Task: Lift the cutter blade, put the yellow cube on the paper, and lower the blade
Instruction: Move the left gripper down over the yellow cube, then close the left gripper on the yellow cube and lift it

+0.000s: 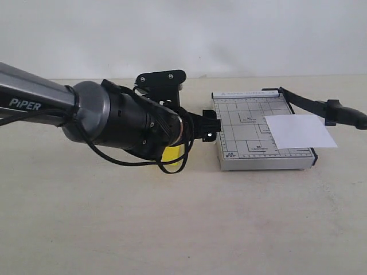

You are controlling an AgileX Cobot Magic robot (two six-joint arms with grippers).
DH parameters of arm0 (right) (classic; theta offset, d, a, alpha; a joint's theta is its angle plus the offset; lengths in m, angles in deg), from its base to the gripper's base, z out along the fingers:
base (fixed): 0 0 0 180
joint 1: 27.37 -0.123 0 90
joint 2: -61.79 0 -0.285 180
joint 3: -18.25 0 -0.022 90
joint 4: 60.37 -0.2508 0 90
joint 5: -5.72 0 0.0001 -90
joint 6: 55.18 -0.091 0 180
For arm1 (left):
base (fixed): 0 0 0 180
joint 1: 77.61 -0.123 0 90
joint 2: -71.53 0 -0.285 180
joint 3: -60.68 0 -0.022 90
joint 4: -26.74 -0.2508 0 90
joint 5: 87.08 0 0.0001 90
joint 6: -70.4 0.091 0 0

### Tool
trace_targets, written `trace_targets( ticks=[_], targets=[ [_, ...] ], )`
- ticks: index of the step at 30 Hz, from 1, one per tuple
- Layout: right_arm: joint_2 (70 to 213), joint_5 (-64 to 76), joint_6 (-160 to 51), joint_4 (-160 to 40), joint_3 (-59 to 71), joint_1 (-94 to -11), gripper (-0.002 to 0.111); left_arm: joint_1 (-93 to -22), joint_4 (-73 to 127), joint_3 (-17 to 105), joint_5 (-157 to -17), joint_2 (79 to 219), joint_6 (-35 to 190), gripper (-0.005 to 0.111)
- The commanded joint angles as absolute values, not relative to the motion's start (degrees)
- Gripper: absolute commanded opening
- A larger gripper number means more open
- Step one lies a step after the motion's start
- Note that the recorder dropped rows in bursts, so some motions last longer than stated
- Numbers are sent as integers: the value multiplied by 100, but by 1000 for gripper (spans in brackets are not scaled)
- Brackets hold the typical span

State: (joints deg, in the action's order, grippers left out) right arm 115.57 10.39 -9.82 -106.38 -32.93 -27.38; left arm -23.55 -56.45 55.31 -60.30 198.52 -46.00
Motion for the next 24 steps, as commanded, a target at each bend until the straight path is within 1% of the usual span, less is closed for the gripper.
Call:
trace_targets(
  ticks=[1,6,12,18,24],
  targets=[
    [11529,1063,-964,-10627,-3257,-2739,0,-2565,-5360,5516,-6018,19936,-4119,104],
    [11529,1063,-964,-10627,-3257,-2739,0,-2579,-5563,5583,-6022,19764,-3601,104],
    [11529,1063,-964,-10627,-3257,-2739,0,-2654,-5763,5610,-5509,19676,-2628,104],
    [11529,1063,-964,-10627,-3257,-2739,0,-2946,-5359,5601,-6307,19718,-2372,104],
    [11529,1063,-964,-10627,-3257,-2739,0,-3185,-5333,5601,-6518,19800,-2362,104]
  ],
)
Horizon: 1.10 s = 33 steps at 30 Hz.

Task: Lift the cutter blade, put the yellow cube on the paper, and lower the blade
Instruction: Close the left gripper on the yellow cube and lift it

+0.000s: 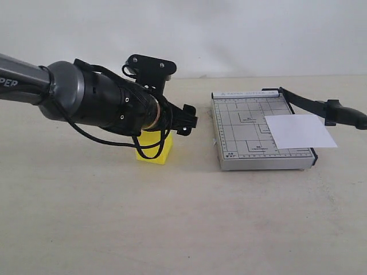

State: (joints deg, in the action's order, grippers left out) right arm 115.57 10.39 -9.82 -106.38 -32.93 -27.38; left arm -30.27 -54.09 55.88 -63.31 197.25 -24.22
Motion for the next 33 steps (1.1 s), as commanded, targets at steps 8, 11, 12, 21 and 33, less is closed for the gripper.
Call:
trace_targets(
  ticks=[8,11,12,21,33],
  targets=[
    [11529,1063,-964,-10627,-3257,-2739,0,-3311,-5302,5601,-7351,19963,-2362,104],
    [11529,1063,-964,-10627,-3257,-2739,0,-3311,-5206,5601,-7351,20069,-2362,104],
    [11529,1063,-964,-10627,-3257,-2739,0,-3311,-5166,5601,-7351,20075,-2362,104],
    [11529,1062,-953,-10627,-3257,-2739,0,-3311,-5147,5601,-7184,20099,-2362,88],
    [11529,1003,-953,-10617,-3257,-2739,0,-3311,-4163,5601,-6737,20039,-1254,7]
  ],
)
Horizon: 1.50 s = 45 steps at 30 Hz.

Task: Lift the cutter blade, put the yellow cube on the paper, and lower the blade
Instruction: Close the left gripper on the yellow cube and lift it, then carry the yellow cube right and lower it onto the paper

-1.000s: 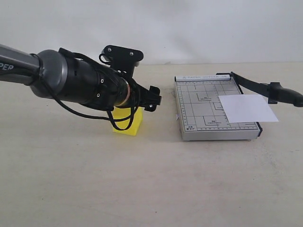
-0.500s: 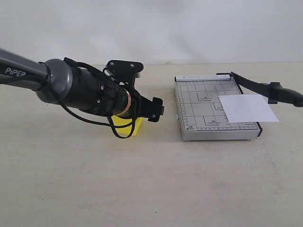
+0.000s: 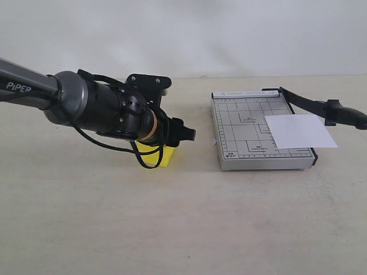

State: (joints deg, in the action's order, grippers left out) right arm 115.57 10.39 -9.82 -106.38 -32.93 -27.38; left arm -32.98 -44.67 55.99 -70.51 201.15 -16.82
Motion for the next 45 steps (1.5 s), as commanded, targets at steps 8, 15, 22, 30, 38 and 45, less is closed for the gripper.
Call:
trace_targets(
  ticks=[8,15,22,30,38,45],
  targets=[
    [11529,1003,-953,-10617,-3257,-2739,0,-3311,-4119,5601,-6817,19411,-1005,4],
    [11540,990,-953,-10617,-3257,-2737,0,-3311,-4157,5835,-8919,18947,-836,4],
    [11540,953,-966,-10617,-3257,-2737,0,-3289,-5193,7291,-9814,19973,-1386,4],
    [11540,886,-966,-10617,-3257,-2737,0,-3300,-7321,9868,-11943,21521,-3221,4],
    [11540,898,-966,-10617,-3257,-2737,0,-3289,-7321,10765,-12031,22197,-3325,4],
    [11540,898,-966,-10617,-3257,-2737,0,-3289,-7321,10767,-12232,22461,-2958,4]
  ],
)
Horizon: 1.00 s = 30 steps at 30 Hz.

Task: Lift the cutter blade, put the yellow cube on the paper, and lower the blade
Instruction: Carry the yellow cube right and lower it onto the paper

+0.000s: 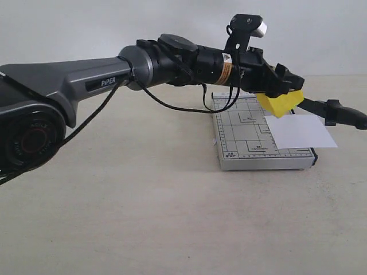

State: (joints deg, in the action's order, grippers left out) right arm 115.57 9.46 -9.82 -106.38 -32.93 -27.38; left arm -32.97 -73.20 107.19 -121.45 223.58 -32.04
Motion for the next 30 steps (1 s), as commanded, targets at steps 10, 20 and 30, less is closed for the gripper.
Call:
trace_targets(
  ticks=[10,20,30],
  targets=[
    [11540,874,-981,-10645,-3257,-2737,0,-3275,-7321,10767,-12113,22710,-2473,4],
    [11540,875,-991,-10645,-3257,-2737,0,-2945,-7321,10767,-11813,22771,-1839,4],
    [11540,899,-989,-10645,-3257,-2737,0,-2908,-7321,10767,-11608,22771,-1654,4]
  ],
)
